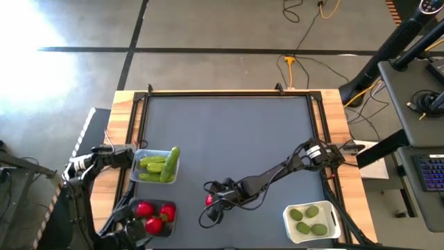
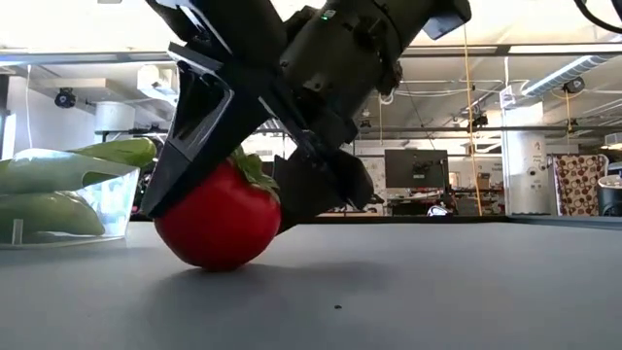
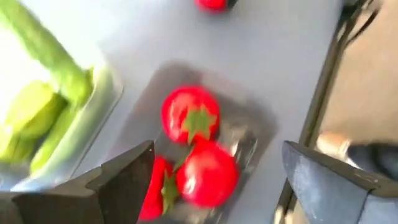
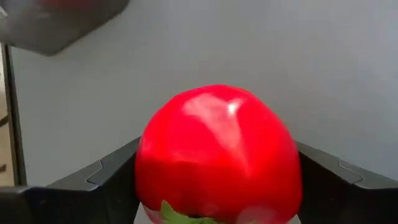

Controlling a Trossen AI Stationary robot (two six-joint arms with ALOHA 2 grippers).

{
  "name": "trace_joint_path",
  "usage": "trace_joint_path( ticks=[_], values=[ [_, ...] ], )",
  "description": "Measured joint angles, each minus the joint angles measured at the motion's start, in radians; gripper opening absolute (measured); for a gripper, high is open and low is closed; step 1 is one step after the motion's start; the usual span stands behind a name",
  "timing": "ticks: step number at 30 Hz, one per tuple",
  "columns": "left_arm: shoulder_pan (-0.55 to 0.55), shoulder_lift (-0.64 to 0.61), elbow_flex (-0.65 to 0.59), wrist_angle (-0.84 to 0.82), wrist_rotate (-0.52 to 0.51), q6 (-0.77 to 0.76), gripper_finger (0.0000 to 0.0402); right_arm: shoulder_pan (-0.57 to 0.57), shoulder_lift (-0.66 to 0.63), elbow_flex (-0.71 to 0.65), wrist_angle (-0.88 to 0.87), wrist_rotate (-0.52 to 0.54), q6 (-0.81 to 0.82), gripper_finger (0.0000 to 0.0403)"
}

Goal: Sort produce into baskets
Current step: Put the tomato into the black bin

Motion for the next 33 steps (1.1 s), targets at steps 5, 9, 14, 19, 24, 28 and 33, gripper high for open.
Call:
trace_joint_path(
  ticks=[5, 9, 14, 19, 24, 28, 33],
  values=[
    [0.027, 0.000, 0.029, 0.000, -0.042, -0.005, 0.0332, -0.003, 0.000, -0.001, 0.008, 0.034, -0.049, 0.0352],
    [0.069, 0.001, 0.021, 0.018, -0.109, -0.006, 0.0332, -0.003, -0.001, 0.034, 0.001, 0.029, -0.077, 0.0371],
    [0.109, 0.000, 0.002, 0.024, -0.268, 0.145, 0.0332, -0.003, -0.007, 0.123, -0.058, 0.026, -0.115, 0.0374],
    [0.113, -0.005, -0.026, 0.018, -0.471, 0.296, 0.0332, 0.004, -0.011, 0.305, -0.331, 0.027, -0.181, 0.0374],
    [0.151, -0.015, -0.100, 0.039, -0.496, 0.230, 0.0332, 0.028, -0.011, 0.476, -0.543, 0.067, -0.193, 0.0375],
    [0.188, -0.045, -0.176, 0.131, -0.519, 0.205, 0.0332, 0.066, -0.011, 0.591, -0.657, 0.118, -0.160, 0.0375],
    [0.243, -0.122, -0.317, 0.355, -0.454, 0.235, 0.0332, 0.132, -0.012, 0.700, -0.787, 0.244, -0.089, 0.0375]
  ],
)
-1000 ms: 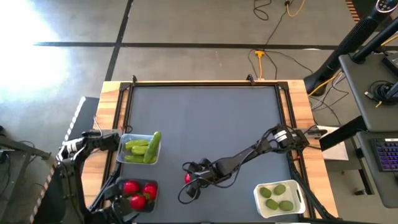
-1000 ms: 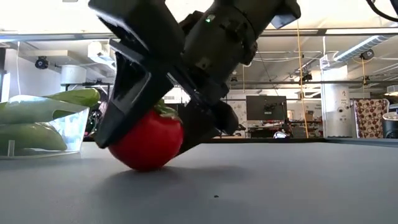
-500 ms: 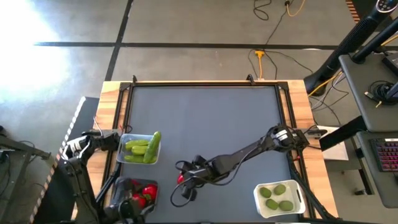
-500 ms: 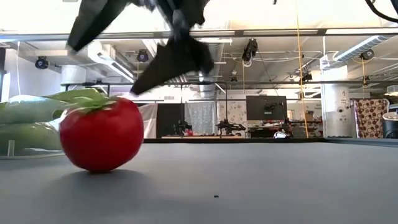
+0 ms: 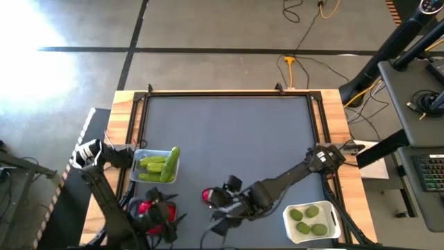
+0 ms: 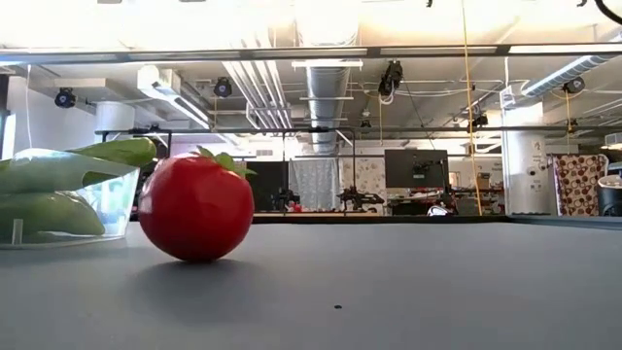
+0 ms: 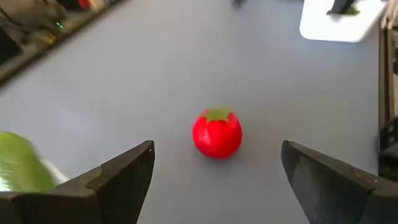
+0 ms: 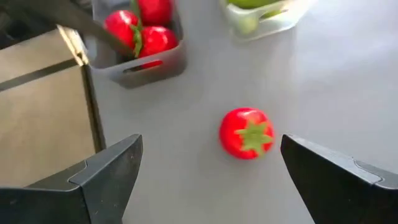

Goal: Sort produce into baskets
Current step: Put the tomato into the black bin

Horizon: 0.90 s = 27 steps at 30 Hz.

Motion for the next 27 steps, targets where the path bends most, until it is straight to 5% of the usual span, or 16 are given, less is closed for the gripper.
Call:
trace_joint_path(
  ticks=[6, 10, 27],
  values=[
    [0.071, -0.036, -0.157, 0.333, 0.189, 0.289, 0.0332, 0.033, -0.001, 0.044, -0.093, 0.185, 0.005, 0.0375],
    [0.137, -0.049, -0.230, 0.491, 0.301, 0.443, 0.0333, 0.016, -0.001, 0.044, -0.102, 0.203, -0.026, 0.0375],
    [0.328, -0.068, -0.414, 0.906, 0.328, 0.743, 0.0365, -0.004, -0.001, 0.044, -0.212, 0.194, -0.039, 0.0375]
  ],
)
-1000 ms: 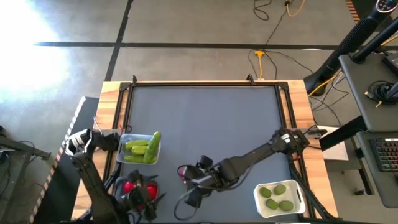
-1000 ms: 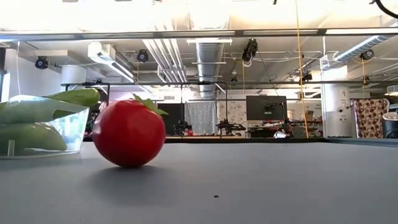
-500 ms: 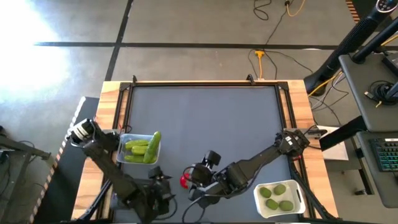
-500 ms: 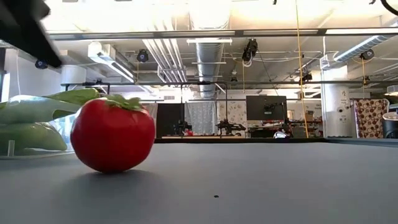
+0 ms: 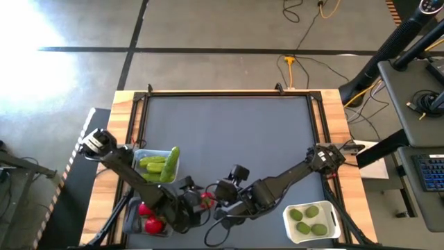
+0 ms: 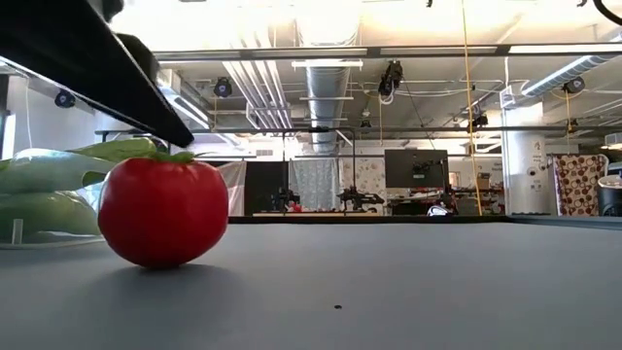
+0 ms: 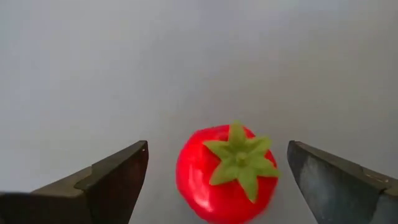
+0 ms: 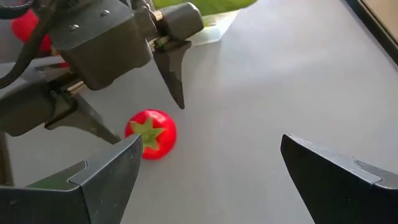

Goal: Sort produce into baskets
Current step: Put the tomato into the black bin

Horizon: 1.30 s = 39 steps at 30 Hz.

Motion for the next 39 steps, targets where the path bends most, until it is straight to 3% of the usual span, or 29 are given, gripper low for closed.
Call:
trace_joint_path(
  ticks=[16, 30, 39],
  values=[
    [0.061, 0.052, -0.137, 0.393, 0.043, 0.160, 0.0366, -0.078, -0.018, 0.000, -0.072, -0.042, -0.064, 0.0375],
    [0.069, 0.069, -0.177, 0.437, 0.110, 0.170, 0.0363, -0.092, -0.018, -0.003, -0.071, -0.054, -0.091, 0.0375],
    [0.083, 0.109, -0.188, 0.501, 0.057, 0.239, 0.0347, -0.096, -0.018, -0.008, -0.069, -0.054, -0.095, 0.0375]
  ],
)
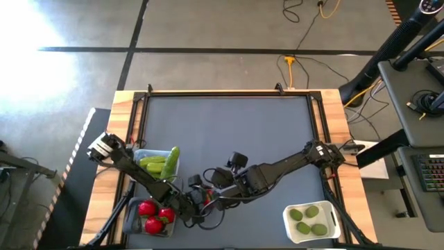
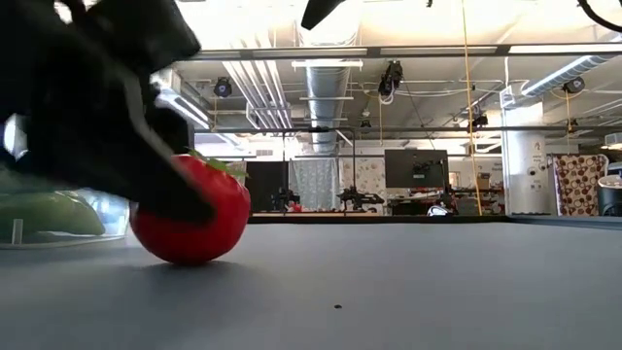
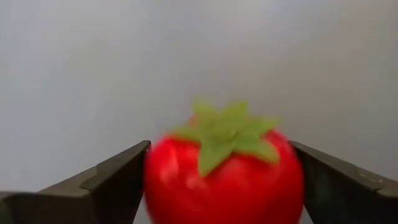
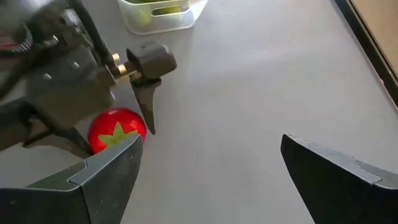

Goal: Sort produce into baskets
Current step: Put the tomato into the black bin

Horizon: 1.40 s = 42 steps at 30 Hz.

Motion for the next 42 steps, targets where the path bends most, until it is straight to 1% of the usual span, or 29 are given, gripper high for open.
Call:
trace_joint_path(
  ticks=[3, 7, 11, 13, 16, 21, 23, 25, 28, 30, 33, 38, 40, 42],
  values=[
    [0.002, 0.053, 0.004, 0.027, 0.032, -0.027, 0.0342, 0.000, 0.000, 0.000, -0.009, 0.000, -0.004, 0.0375],
    [0.002, 0.077, 0.008, 0.102, 0.058, -0.072, 0.0328, 0.000, 0.000, 0.000, -0.019, 0.000, -0.007, 0.0375],
    [0.002, 0.054, 0.006, 0.061, 0.081, -0.108, 0.0308, 0.000, 0.000, 0.000, -0.019, 0.000, -0.010, 0.0375],
    [0.000, 0.027, 0.008, 0.004, 0.094, -0.148, 0.0295, 0.000, 0.000, 0.000, -0.019, 0.000, -0.009, 0.0375],
    [-0.002, -0.012, 0.035, -0.163, 0.118, -0.198, 0.0277, 0.000, 0.000, 0.000, -0.020, -0.001, 0.004, 0.0375],
    [-0.031, -0.099, 0.106, -0.386, 0.118, -0.190, 0.0276, 0.001, 0.000, 0.002, -0.014, -0.001, 0.073, 0.0375],
    [-0.055, -0.149, 0.144, -0.468, 0.099, -0.178, 0.0276, 0.004, 0.000, 0.002, -0.013, -0.004, 0.101, 0.0375],
    [-0.086, -0.201, 0.188, -0.543, 0.052, -0.169, 0.0276, 0.010, 0.000, 0.002, -0.011, -0.003, 0.128, 0.0375],
    [-0.141, -0.275, 0.256, -0.658, -0.010, -0.204, 0.0275, 0.020, 0.000, -0.006, -0.010, 0.000, 0.168, 0.0375],
    [-0.192, -0.301, 0.297, -0.762, -0.013, -0.265, 0.0275, 0.030, 0.000, -0.011, 0.002, 0.000, 0.204, 0.0375],
    [-0.298, -0.313, 0.346, -0.923, 0.009, -0.408, 0.0275, 0.048, 0.000, -0.014, 0.013, 0.001, 0.268, 0.0375],
    [-0.494, -0.302, 0.417, -1.168, 0.065, -0.696, 0.0275, 0.080, 0.000, -0.036, 0.063, 0.005, 0.346, 0.0375],
    [-0.552, -0.299, 0.431, -1.252, 0.105, -0.818, 0.0275, 0.089, 0.000, -0.047, 0.095, 0.008, 0.360, 0.0375],
    [-0.590, -0.300, 0.430, -1.292, 0.194, -0.908, 0.0275, 0.093, 0.000, -0.059, 0.138, 0.009, 0.360, 0.0375]
  ],
)
